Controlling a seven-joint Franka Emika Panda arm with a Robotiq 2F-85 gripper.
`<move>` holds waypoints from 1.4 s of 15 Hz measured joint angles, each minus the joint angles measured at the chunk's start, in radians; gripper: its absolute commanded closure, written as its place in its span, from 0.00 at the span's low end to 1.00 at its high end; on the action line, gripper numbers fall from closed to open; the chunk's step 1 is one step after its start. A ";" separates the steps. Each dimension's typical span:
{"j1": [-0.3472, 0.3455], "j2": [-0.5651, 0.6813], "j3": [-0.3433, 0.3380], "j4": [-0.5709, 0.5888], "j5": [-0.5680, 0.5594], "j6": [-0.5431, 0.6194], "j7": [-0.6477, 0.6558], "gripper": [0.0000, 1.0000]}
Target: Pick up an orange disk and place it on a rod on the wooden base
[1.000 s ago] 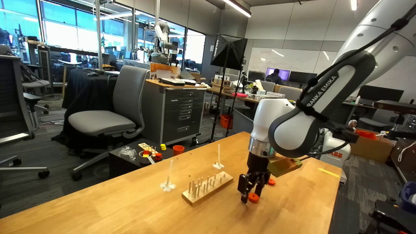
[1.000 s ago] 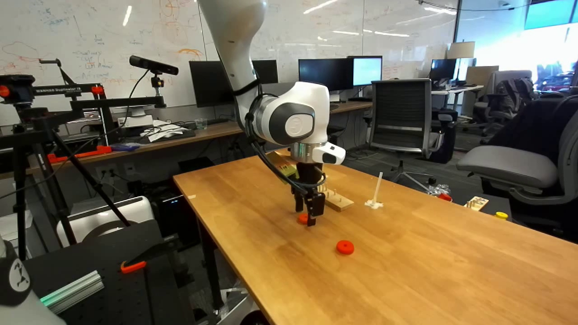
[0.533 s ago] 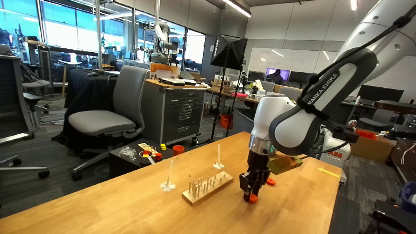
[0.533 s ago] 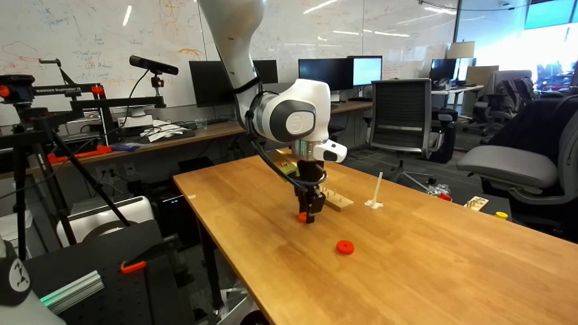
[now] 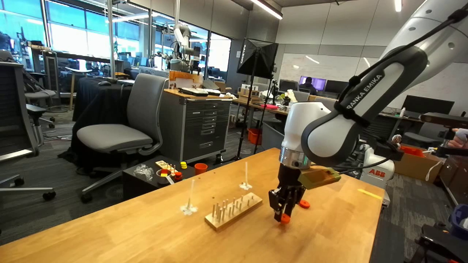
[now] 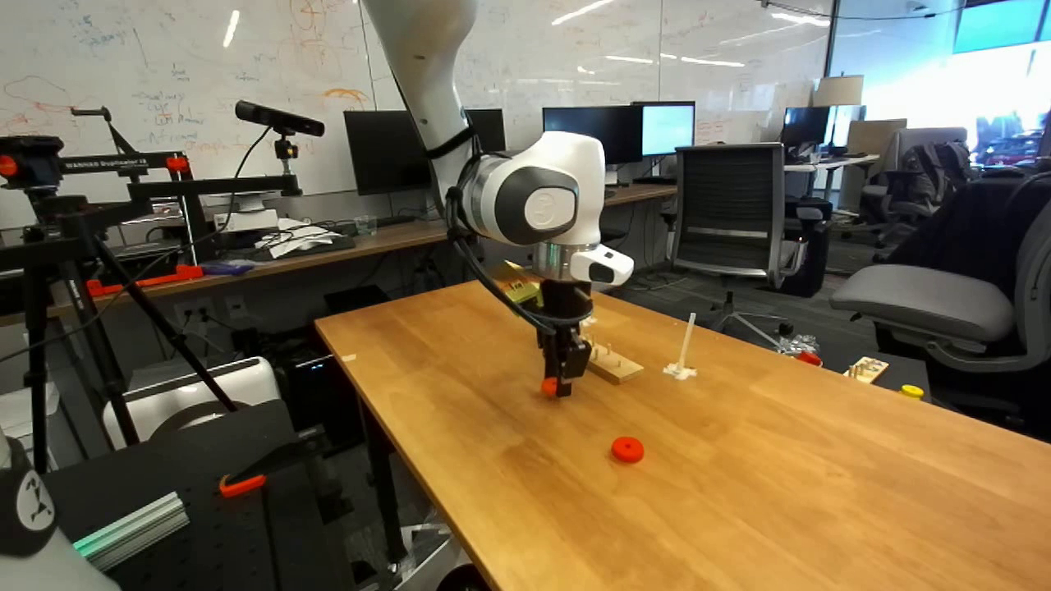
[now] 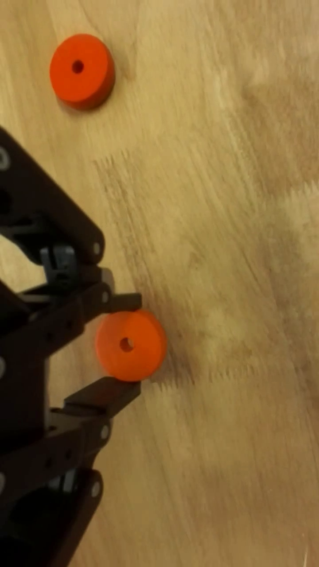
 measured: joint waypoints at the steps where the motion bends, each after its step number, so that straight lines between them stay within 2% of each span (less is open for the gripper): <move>1: 0.004 -0.008 0.000 0.009 0.000 -0.017 0.015 0.82; 4: 0.021 -0.020 0.000 0.060 0.000 -0.088 0.073 0.82; 11: 0.045 -0.010 0.000 0.266 0.000 -0.313 0.208 0.82; 16: 0.035 0.048 -0.014 0.406 0.000 -0.429 0.266 0.82; 21: 0.017 0.148 -0.030 0.530 0.000 -0.492 0.298 0.82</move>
